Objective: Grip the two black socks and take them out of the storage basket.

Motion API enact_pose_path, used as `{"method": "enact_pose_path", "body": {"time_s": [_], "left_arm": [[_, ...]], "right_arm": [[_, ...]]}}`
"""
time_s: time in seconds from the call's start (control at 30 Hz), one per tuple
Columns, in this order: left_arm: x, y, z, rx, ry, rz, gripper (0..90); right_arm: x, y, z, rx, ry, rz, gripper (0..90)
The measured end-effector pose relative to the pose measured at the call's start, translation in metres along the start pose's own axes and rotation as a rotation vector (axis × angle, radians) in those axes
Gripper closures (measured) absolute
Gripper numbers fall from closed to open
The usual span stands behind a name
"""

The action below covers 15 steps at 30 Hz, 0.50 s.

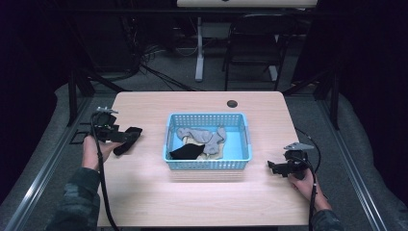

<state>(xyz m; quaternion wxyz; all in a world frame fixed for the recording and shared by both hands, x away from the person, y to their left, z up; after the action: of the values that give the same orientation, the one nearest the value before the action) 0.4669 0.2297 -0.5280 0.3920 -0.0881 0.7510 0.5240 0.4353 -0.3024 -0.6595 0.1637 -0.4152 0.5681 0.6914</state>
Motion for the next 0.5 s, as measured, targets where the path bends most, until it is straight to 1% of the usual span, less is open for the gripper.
{"method": "enact_pose_path", "body": {"time_s": [0.03,0.13,0.27,0.3,0.33,0.37,0.43,0.47,0.5], "left_arm": [[-0.003,-0.002,-0.007,0.009,-0.019,0.003,3.4],[-0.007,-0.008,-0.019,0.027,-0.048,0.014,2.0],[-0.011,-0.017,-0.039,0.068,-0.1,0.04,0.2],[-0.012,-0.019,-0.042,0.069,-0.108,0.044,0.3],[-0.013,-0.021,-0.048,0.073,-0.126,0.048,0.3],[-0.015,-0.023,-0.053,0.09,-0.134,0.048,0.3],[-0.018,-0.026,-0.06,0.092,-0.152,0.052,0.3],[-0.02,-0.029,-0.064,0.102,-0.168,0.054,0.3],[-0.022,-0.031,-0.068,0.11,-0.171,0.057,0.8]], "right_arm": [[0.0,0.0,0.0,-0.002,0.001,0.001,0.0],[0.0,0.0,0.0,-0.002,0.001,0.001,0.0],[0.0,0.0,0.0,0.0,0.0,0.0,0.0],[0.0,0.0,0.0,0.0,0.0,0.0,0.0],[0.0,0.0,0.0,0.0,0.0,0.0,0.0],[0.0,0.0,0.0,-0.001,0.0,0.0,0.0],[0.0,0.0,0.0,0.0,0.0,0.0,0.0],[0.0,0.0,0.0,-0.001,0.0,0.0,0.0],[0.0,0.0,0.0,0.0,0.0,0.0,0.0]]}}
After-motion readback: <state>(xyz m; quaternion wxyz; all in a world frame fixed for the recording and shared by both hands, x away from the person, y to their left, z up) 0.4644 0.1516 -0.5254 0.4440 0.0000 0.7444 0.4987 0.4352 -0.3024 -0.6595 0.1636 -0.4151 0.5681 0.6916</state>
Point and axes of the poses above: each handheld gripper's, and its own axes: y roughly backward along the jaws, x roughly out of its underside, z roughly to its left, the point moved 10 cm from there along -y, roughly forward along the jaws, and after that the axes turned 4 degrees about -z, right-handed, at the moved point
